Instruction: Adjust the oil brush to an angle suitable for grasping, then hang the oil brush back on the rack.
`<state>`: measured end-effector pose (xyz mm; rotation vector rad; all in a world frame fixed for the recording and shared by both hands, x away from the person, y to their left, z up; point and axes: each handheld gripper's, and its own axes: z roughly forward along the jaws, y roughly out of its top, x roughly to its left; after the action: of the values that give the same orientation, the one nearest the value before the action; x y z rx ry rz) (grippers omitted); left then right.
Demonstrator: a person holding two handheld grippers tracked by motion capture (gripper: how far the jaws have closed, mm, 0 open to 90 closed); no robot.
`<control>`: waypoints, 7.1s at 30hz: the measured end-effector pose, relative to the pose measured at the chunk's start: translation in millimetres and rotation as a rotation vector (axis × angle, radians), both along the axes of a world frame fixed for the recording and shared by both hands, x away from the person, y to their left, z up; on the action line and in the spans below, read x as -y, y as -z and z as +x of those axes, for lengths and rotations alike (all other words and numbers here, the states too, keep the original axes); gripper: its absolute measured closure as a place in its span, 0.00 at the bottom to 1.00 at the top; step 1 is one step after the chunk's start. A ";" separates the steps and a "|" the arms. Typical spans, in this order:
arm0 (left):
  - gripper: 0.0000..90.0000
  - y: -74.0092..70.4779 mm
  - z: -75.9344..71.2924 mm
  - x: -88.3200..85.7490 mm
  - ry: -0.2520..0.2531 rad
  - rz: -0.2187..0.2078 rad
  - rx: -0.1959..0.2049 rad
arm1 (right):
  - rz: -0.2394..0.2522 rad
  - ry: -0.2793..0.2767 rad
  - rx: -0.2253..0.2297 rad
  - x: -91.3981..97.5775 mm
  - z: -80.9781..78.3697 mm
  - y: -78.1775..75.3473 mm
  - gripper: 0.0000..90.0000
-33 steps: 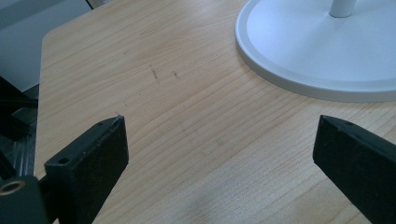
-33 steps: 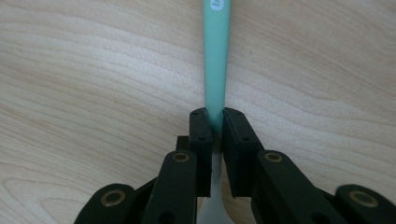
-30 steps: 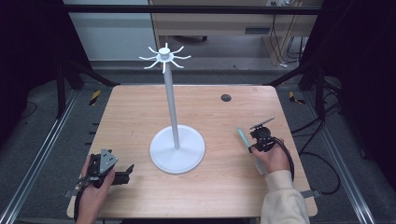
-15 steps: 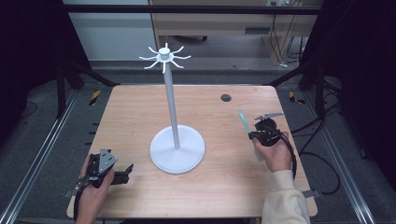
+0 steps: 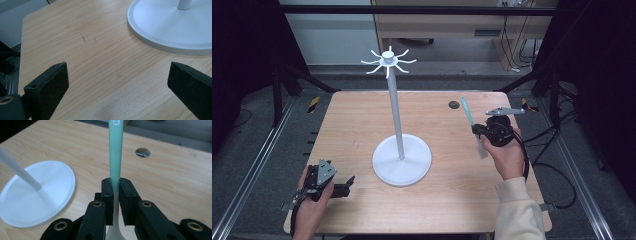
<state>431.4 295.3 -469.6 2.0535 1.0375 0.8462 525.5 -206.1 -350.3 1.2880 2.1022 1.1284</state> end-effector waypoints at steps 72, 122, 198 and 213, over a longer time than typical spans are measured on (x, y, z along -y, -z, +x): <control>0.03 -3.0 -0.5 -11.2 -0.043 -0.030 0.018 | 0.186 -0.240 0.307 -48.7 -55.8 -89.6 0.92; 0.03 -3.2 -1.2 -8.6 -0.039 -0.026 0.025 | 0.224 -0.401 0.370 -86.3 -77.4 -106.8 0.92; 0.03 -3.2 -2.6 -8.0 -0.036 -0.026 0.024 | 0.220 -0.368 0.356 -126.3 -44.7 -88.0 0.97; 0.03 -3.4 -2.6 -8.2 -0.034 -0.029 0.025 | 0.133 -0.258 0.340 -124.4 -41.5 -84.8 0.60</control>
<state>428.8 303.5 -466.1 2.0014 1.0677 0.8666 484.0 -81.7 -265.5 0.8188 1.9977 1.5009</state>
